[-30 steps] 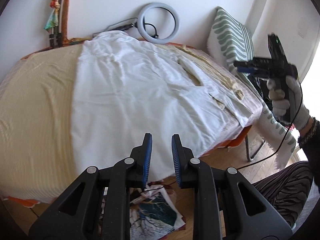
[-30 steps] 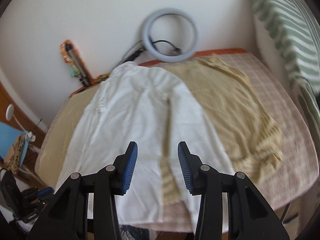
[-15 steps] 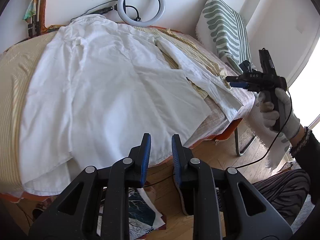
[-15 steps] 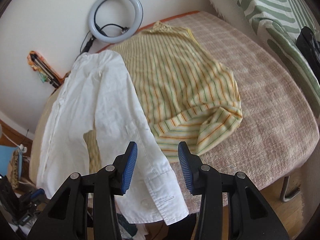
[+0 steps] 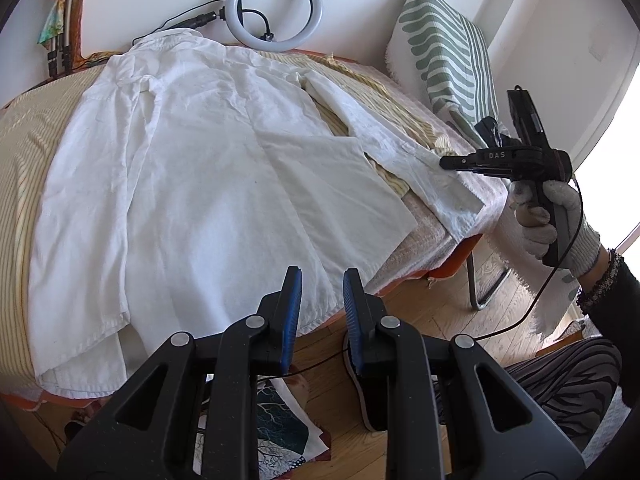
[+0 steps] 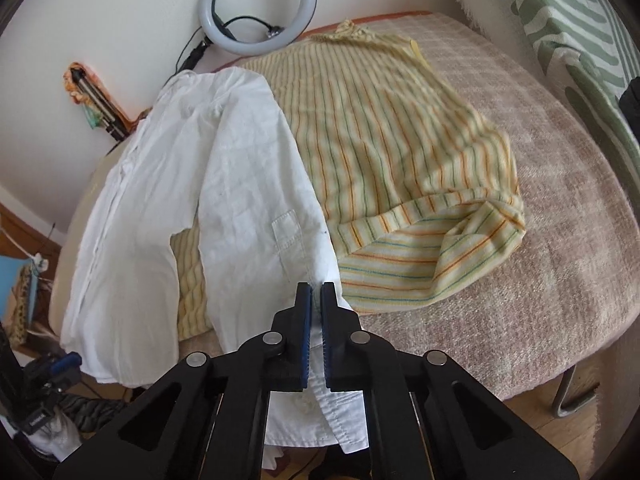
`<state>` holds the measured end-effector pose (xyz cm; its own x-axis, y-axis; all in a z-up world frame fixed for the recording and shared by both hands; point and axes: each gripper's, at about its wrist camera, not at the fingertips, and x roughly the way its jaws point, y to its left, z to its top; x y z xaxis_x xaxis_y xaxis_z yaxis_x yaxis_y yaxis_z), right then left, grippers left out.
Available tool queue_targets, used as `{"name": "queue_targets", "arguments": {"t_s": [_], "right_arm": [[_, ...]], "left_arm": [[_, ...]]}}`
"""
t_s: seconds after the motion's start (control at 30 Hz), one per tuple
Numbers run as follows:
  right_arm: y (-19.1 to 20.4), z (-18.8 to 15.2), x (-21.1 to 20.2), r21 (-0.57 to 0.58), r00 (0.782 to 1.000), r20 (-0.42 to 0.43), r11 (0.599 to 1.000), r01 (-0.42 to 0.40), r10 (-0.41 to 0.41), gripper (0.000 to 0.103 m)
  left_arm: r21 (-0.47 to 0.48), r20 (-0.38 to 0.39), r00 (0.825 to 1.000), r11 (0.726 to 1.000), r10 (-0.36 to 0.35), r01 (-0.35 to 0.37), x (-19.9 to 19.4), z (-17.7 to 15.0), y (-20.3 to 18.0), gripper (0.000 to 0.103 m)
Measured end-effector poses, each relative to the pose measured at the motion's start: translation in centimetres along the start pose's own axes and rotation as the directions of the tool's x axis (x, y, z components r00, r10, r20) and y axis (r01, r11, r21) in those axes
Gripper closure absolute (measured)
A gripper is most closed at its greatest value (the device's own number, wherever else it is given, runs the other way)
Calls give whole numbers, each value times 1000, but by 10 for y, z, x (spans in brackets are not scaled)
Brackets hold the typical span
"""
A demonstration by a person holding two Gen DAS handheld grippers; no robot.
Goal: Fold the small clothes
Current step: 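Grasp the white shirt's other side with the right gripper and fold it inward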
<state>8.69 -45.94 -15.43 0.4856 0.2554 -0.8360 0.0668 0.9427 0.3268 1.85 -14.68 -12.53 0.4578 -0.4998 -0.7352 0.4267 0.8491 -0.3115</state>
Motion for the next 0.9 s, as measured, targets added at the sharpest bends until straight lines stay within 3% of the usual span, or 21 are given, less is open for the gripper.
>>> {"name": "queue_targets", "arguments": {"t_s": [0.1, 0.27, 0.37, 0.53, 0.63, 0.7, 0.9], "right_arm": [[19, 6, -16, -21, 999, 50, 1000, -4, 5, 100], [80, 7, -38, -157, 994, 97, 987, -44, 60, 100], [126, 1, -33, -262, 993, 69, 962, -72, 93, 100], [184, -15, 8, -395, 993, -47, 911, -119, 109, 99], [194, -19, 25, -428, 982, -144, 887, -174, 122, 91], [194, -18, 18, -439, 978, -146, 877, -196, 146, 82], [175, 48, 10, -371, 986, -74, 913, -167, 150, 66]], "left_arm": [[-18, 7, 1000, 1000, -7, 8, -2, 1, 5, 83], [-57, 25, 999, 998, -27, 28, -5, 4, 13, 83], [-80, 37, 999, 996, -39, 42, -7, 5, 16, 83], [-123, 47, 996, 989, -78, 83, -5, 7, 21, 82], [-140, 55, 993, 984, -105, 111, -2, 10, 22, 77], [-142, 57, 993, 983, -106, 113, 2, 12, 23, 53], [-164, 40, 994, 981, -99, 105, 26, 23, 27, 52]]}}
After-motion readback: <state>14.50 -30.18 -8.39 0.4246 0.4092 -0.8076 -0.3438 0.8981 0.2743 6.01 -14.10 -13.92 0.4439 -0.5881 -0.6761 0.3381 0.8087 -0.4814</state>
